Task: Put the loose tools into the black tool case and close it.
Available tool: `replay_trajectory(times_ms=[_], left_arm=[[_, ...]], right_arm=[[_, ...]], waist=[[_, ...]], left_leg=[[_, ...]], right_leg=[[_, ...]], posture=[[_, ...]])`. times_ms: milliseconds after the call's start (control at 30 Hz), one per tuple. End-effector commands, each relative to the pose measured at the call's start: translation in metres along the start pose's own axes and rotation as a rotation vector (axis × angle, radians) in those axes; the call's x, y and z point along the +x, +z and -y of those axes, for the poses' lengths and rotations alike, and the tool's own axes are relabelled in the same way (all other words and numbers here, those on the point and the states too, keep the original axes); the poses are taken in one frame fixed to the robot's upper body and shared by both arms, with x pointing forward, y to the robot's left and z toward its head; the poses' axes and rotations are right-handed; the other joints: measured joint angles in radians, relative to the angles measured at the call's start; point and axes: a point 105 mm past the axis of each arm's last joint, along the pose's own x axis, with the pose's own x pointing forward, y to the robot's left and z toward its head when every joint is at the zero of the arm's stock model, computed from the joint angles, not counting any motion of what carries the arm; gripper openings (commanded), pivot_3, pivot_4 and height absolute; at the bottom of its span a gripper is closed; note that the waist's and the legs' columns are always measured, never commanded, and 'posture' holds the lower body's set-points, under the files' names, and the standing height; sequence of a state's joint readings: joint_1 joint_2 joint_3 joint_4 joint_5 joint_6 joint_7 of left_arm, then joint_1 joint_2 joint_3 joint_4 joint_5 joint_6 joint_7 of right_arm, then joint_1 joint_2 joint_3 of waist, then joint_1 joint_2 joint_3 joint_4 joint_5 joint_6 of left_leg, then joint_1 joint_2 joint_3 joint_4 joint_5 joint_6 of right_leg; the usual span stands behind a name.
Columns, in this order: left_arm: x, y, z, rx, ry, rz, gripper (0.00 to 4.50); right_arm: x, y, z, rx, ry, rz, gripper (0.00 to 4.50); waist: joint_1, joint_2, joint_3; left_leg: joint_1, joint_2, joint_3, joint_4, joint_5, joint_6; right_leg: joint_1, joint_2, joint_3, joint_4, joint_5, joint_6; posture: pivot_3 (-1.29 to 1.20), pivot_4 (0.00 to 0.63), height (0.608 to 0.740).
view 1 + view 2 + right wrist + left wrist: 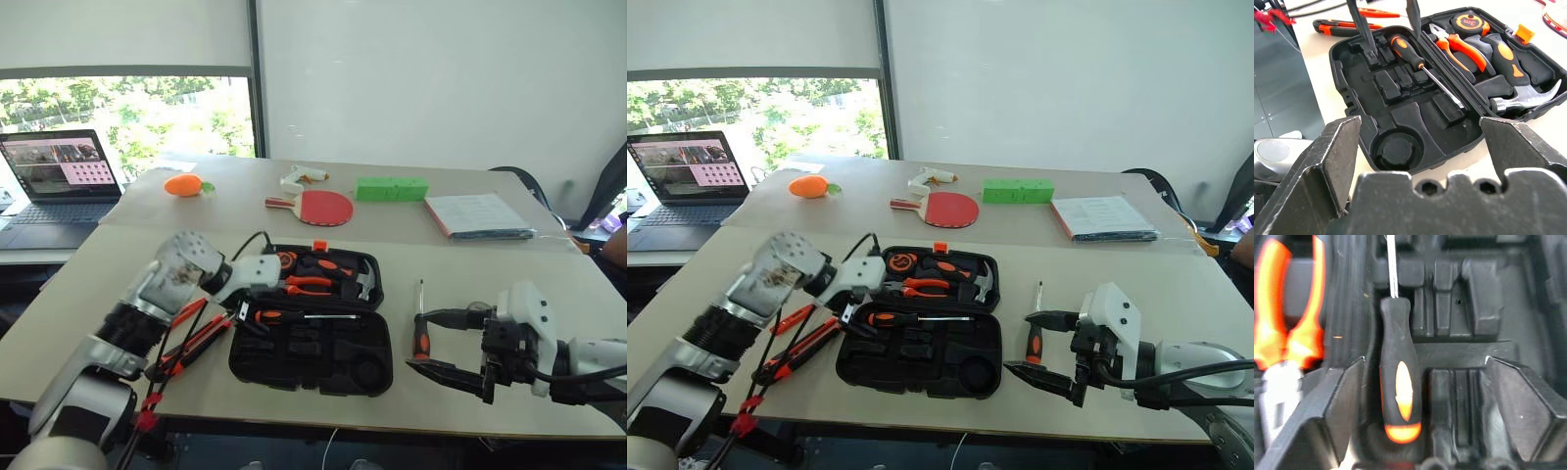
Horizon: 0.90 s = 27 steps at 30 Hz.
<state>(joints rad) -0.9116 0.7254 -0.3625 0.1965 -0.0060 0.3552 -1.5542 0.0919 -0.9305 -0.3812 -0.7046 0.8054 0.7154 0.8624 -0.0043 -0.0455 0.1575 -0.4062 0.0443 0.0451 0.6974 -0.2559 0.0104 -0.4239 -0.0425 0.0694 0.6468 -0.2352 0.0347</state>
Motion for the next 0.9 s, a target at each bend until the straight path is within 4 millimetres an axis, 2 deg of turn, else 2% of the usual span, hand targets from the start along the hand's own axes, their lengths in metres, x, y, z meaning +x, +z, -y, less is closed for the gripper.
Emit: replay_trajectory(times_ms=[33,300,667,900], left_arm=[[-0.004,0.014,-0.007,0.054,0.017,0.026,2.98],[0.024,0.003,-0.005,0.103,-0.029,-0.037,0.11],[0.044,0.001,-0.001,0.154,-0.055,-0.062,0.04],[0.065,-0.019,0.000,0.231,-0.051,-0.150,0.04]], right_arm=[[-0.001,0.008,0.001,-0.044,-0.014,0.028,4.50],[0.000,0.008,-0.001,-0.040,-0.019,0.031,4.50],[-0.001,0.011,-0.005,-0.022,-0.037,0.059,4.50],[-0.001,0.009,-0.005,-0.023,-0.038,0.051,4.50]], waist=[[0.002,0.000,0.000],[0.001,0.000,0.000],[0.002,0.000,0.000],[0.006,0.000,0.000]], left_leg=[[0.000,0.000,0.000,0.000,0.000,0.000],[0.000,0.000,0.000,0.000,0.000,0.000],[0.000,0.000,0.000,0.000,0.000,0.000],[0.001,0.000,0.000,0.000,0.000,0.000]], right_leg=[[0.000,0.000,0.000,0.000,0.000,0.000],[0.000,0.000,0.000,0.000,0.000,0.000],[0.000,0.000,0.000,0.000,0.000,0.000],[0.001,0.000,0.000,0.000,0.000,0.000]], posture=[[0.00,0.150,0.738],[0.00,0.150,0.738],[0.00,0.150,0.738],[0.00,0.150,0.738]])
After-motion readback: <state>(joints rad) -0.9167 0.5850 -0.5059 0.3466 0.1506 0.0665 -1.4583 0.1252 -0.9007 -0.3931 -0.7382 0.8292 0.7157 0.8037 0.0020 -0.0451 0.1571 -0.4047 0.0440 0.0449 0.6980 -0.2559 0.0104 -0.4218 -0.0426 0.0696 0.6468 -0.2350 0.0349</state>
